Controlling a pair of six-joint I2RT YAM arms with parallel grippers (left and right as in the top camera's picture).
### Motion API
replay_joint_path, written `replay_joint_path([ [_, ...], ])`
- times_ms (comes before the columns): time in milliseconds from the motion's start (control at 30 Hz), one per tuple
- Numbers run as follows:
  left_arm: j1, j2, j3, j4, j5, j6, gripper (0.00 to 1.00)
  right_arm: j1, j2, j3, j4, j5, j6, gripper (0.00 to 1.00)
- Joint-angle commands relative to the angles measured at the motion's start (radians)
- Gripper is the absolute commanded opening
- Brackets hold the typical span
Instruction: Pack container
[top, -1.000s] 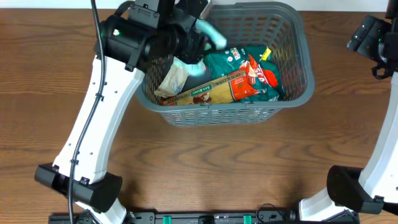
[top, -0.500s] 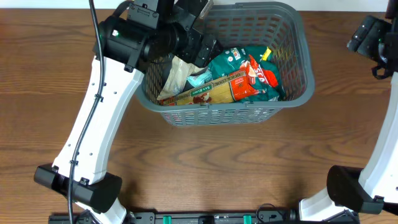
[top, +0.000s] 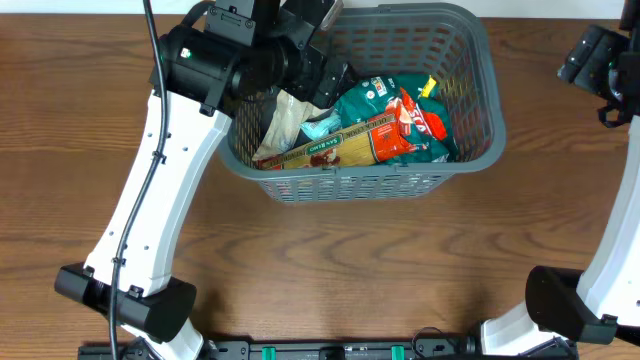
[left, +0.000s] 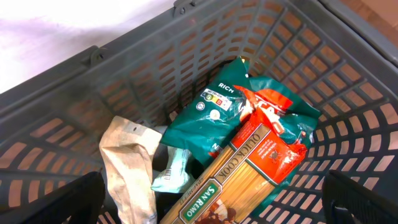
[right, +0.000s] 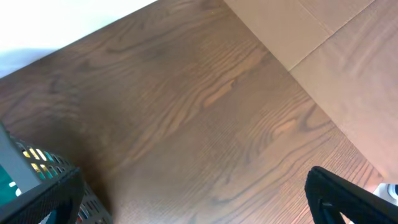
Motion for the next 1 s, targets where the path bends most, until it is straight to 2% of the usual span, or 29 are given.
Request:
replay_joint_path([
  [0,0.0,-0.014,0.021,-0.009,0.006,0.005,0.99,-0.003,-0.006,0.009,-0.002,0.01,0.012,0.99],
  [300,0.027,-0.05,0.021,-0.006,-0.011,0.005,0.99,-0.003,-0.006,0.009,-0.002,0.01,0.012,0.99],
  [600,0.171,-0.323,0.021,0.05,-0.021,0.014,0.98,-0.003,-0.006,0.009,-0.002,0.01,0.012,0.99],
  [700,0.23,-0.427,0.021,0.05,-0.021,0.056,0.99,-0.003,-0.006,0.009,-0.002,0.01,0.012,0.99],
  [967,0.3,-0.673,-0.005,0.042,-0.233,0.07,0.99,-0.003,-0.006,0.009,-0.002,0.01,0.012,0.99],
])
